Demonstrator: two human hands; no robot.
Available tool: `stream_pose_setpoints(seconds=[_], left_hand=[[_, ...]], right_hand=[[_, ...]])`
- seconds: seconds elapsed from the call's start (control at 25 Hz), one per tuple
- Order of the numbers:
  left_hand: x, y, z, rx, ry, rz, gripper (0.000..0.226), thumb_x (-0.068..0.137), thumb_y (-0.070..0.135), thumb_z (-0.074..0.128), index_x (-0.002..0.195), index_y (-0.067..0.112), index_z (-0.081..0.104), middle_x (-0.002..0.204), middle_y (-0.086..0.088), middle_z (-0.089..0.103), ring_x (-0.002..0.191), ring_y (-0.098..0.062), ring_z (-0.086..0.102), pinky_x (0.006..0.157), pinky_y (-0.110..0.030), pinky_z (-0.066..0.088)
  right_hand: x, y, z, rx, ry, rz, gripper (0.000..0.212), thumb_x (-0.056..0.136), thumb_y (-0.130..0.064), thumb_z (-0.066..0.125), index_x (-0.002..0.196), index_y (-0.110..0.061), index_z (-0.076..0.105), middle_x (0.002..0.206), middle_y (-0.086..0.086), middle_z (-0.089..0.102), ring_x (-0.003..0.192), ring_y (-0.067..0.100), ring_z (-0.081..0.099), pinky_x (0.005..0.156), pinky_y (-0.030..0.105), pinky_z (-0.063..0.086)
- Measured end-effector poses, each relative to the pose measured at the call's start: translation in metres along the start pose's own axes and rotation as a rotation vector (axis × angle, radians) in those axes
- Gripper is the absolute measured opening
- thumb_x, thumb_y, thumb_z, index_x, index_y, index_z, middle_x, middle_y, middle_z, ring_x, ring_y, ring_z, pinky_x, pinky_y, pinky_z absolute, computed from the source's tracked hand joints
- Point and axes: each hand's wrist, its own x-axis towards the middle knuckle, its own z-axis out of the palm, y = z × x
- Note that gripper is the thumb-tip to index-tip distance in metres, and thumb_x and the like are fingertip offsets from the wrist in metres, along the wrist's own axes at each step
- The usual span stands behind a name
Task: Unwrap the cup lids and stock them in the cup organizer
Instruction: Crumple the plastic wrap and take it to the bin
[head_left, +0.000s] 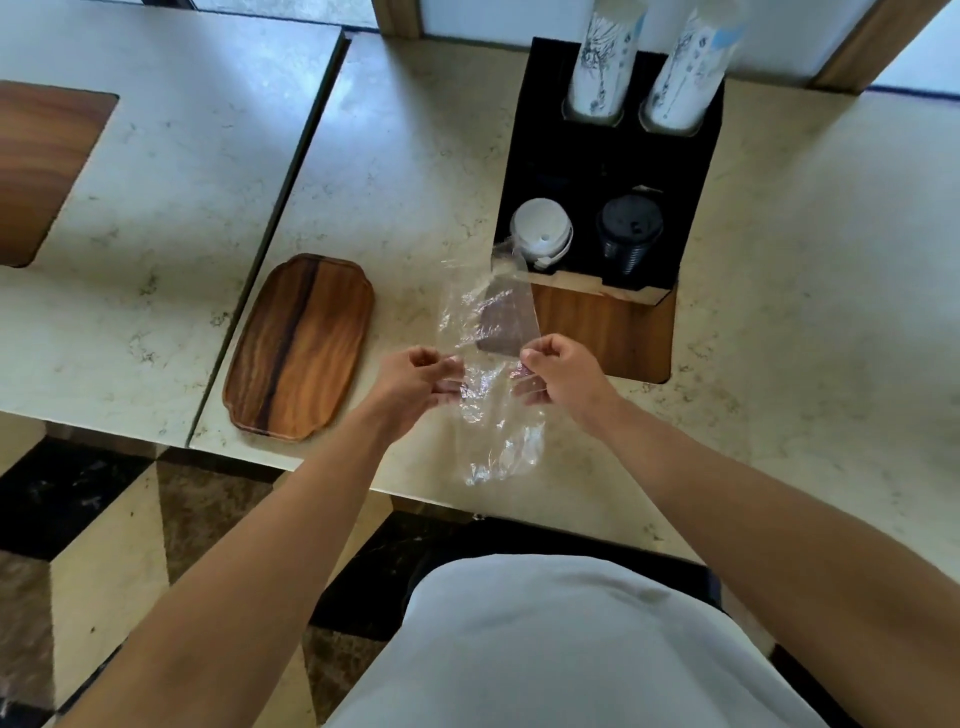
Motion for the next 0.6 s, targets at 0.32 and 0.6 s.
stream_pose_setpoints(seconds=[0.32,0.6], left_hand=[[-0.006,0.002,0.068,0.050,-0.240,-0.015,0.016,0.094,-0.002,0.060,0.106,0.003,0.070,0.076,-0.010,0.066,0.064,-0.022,0.066,0.063,-0.033,0.060],[-0.010,0.004,0.111,-0.058,-0.220,-0.108,0.037,0.096,-0.010,0.047,0.108,0.008,0.077,0.085,-0.009,0.074,0.054,-0.013,0.061,0.051,-0.024,0.055]], right_hand=[[-0.032,0.005,-0.077,-0.218,0.141,-0.232,0.006,0.101,-0.025,0.060,0.096,-0.023,0.062,0.079,0.003,0.076,0.053,0.023,0.070,0.043,0.028,0.048],[-0.051,0.014,-0.117,0.327,-0.001,-0.156,0.029,0.102,-0.008,0.049,0.111,-0.016,0.076,0.073,0.006,0.064,0.056,0.016,0.058,0.051,0.032,0.051]])
